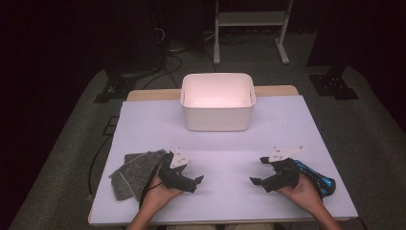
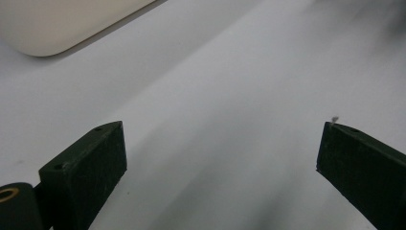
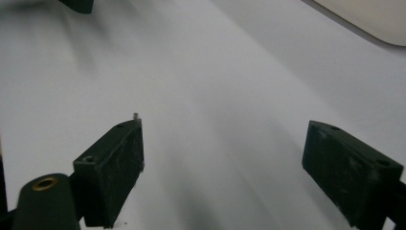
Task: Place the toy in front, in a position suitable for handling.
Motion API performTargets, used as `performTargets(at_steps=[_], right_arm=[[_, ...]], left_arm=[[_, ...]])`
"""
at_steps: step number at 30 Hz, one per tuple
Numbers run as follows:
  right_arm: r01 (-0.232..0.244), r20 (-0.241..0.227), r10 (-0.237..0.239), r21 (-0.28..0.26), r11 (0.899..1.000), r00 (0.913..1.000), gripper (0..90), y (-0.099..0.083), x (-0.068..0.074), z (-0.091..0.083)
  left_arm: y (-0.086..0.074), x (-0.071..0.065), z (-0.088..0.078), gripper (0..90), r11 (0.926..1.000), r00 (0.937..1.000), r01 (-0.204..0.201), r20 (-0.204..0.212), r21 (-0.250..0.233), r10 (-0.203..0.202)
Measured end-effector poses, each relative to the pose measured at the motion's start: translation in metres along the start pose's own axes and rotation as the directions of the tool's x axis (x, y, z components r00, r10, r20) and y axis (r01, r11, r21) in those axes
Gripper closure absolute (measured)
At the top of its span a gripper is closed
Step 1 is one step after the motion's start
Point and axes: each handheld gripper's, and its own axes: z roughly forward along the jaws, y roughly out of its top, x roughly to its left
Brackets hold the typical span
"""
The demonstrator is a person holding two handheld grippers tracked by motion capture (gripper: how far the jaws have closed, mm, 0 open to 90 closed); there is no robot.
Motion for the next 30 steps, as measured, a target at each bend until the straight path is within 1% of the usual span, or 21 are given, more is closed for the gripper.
performTargets(at_steps=[6, 8, 17, 21, 26, 30], right_arm=[[0.005, -0.002, -0.005, 0.005, 1.000, 1.0000, 13.3, 0.002, 0.001, -0.005], [0.004, -0.003, -0.004, 0.003, 1.000, 1.0000, 13.3, 0.003, 0.001, -0.006], [-0.013, 0.000, 0.013, -0.017, 1.000, 0.9999, 13.3, 0.005, -0.005, -0.019], [-0.008, -0.001, 0.008, -0.017, 1.000, 1.0000, 13.3, 0.008, -0.007, -0.024], [0.002, 0.002, -0.002, -0.040, 0.999, 1.0000, 13.3, 0.015, -0.008, -0.035], [0.002, -0.001, -0.002, -0.040, 0.999, 1.0000, 13.3, 0.017, -0.009, -0.043]], left_arm=[[0.000, -0.001, 0.000, 2.5, 0.9999, 0.9999, -0.012, 0.003, 0.003, 0.012], [0.000, -0.001, 0.000, 2.6, 1.0000, 0.9999, -0.009, 0.004, -0.001, 0.009], [0.001, -0.001, -0.001, 2.5, 0.9998, 0.9998, -0.017, -0.002, 0.003, 0.017], [0.001, -0.002, -0.001, 2.6, 0.9998, 0.9997, -0.021, -0.007, 0.004, 0.021], [0.001, -0.005, 0.000, 2.6, 0.9996, 0.9996, -0.028, -0.010, 0.001, 0.028], [0.002, -0.007, 0.000, 2.6, 0.9990, 0.9990, -0.043, -0.011, 0.009, 0.043]])
